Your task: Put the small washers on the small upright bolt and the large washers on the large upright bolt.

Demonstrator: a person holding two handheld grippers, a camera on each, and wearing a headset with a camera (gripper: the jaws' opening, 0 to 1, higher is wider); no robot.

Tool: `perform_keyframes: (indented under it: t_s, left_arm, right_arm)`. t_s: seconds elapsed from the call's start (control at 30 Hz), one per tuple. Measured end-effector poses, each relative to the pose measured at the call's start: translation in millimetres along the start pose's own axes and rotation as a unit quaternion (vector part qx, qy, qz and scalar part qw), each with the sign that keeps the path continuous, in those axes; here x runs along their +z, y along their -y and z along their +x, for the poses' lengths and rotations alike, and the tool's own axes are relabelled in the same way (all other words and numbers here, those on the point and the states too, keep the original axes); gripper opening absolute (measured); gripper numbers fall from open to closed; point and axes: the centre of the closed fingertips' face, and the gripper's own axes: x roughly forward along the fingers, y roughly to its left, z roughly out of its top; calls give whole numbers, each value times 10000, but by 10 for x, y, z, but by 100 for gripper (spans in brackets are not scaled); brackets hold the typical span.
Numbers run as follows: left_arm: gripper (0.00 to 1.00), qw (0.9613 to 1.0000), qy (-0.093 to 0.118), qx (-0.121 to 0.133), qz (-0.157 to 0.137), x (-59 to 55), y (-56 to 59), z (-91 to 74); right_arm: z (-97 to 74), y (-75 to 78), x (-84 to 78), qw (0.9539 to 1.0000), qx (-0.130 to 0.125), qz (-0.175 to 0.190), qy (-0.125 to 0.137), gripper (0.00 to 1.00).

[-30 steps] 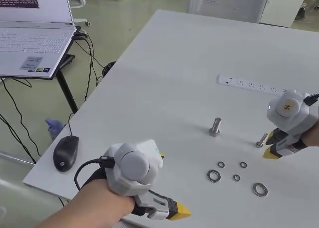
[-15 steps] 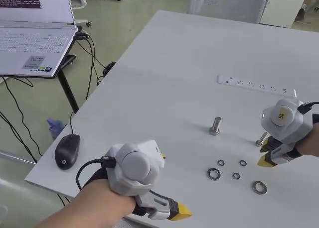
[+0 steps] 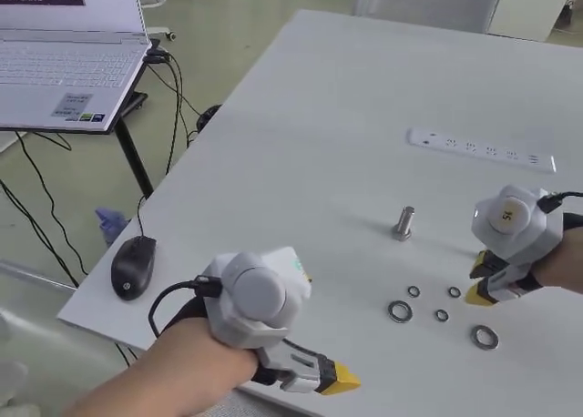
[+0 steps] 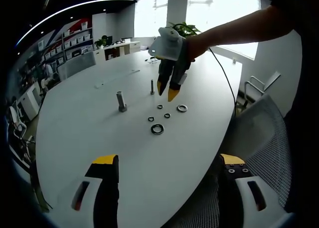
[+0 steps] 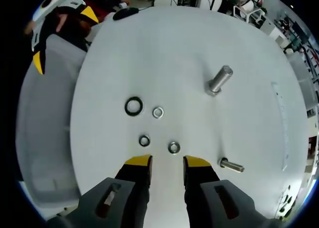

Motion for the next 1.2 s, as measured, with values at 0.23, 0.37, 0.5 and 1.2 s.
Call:
perform_keyframes:
  t_s: [0.23,0.37,0.5,1.2]
  left_arm:
    - [82,10000,13,5,-33,-22,15,5]
    - [82,10000,48,-1,-55,-26,14,10]
    - [83,10000,83,-9,-28,-22,5,22]
    - [84,9999,125,-57,-34,9,-51,75]
  right_arm:
    - [100,48,4,10000,8,90,31,27]
    - [134,48,8,10000,-9,88,18,27]
    - [183,42,3,10000,-13,86,-16,27]
    - [319,92,-23,9999,-50,70,-112,26]
